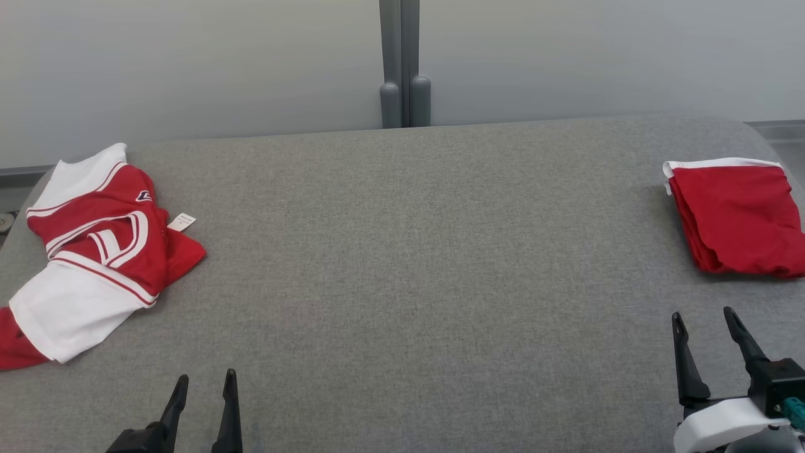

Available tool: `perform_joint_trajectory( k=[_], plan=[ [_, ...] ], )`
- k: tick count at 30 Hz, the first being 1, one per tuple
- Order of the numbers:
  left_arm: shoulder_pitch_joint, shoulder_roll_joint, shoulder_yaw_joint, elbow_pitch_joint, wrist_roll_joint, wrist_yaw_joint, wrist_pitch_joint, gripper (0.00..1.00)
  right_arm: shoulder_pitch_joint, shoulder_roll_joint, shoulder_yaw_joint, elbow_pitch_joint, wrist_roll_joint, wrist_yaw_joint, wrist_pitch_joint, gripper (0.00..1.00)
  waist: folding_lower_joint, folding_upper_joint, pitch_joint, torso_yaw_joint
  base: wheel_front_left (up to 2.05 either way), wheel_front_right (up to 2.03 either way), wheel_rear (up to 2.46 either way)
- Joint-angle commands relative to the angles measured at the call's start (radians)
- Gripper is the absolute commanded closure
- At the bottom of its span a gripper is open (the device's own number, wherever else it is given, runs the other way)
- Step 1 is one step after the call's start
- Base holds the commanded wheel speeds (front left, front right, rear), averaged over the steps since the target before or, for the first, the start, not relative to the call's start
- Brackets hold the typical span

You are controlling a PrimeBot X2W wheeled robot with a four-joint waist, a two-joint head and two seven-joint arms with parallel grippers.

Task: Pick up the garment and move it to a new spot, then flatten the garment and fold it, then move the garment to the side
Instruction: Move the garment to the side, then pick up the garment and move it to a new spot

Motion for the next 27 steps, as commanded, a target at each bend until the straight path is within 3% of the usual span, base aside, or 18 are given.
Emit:
perform_joint_trajectory(
  k=[1,15,20,27],
  plan=[
    [0.009,-0.001,0.003,0.004,0.008,-0.007,0.000,0.00,0.010,0.007,0.001,0.003,0.003,-0.002,-0.003,0.00,0.0001,0.0000,-0.003,-0.001,0.00,0.00,0.00],
    [-0.021,0.002,-0.017,0.024,0.002,-0.005,0.000,0.00,0.016,0.025,0.038,0.009,0.007,-0.002,-0.003,0.00,0.0001,0.0000,-0.012,0.036,0.00,0.00,0.00],
    [-0.018,0.004,-0.017,0.023,0.005,-0.005,0.000,0.00,0.015,0.022,0.059,0.007,0.014,-0.002,-0.003,0.00,0.0001,0.0000,-0.024,0.114,0.00,0.00,0.00],
    [-0.004,0.010,-0.009,0.010,0.012,-0.005,0.000,0.00,0.015,0.027,0.096,0.012,0.019,-0.002,-0.003,0.00,0.0001,0.0000,-0.037,0.293,0.00,0.00,0.00]
  ],
)
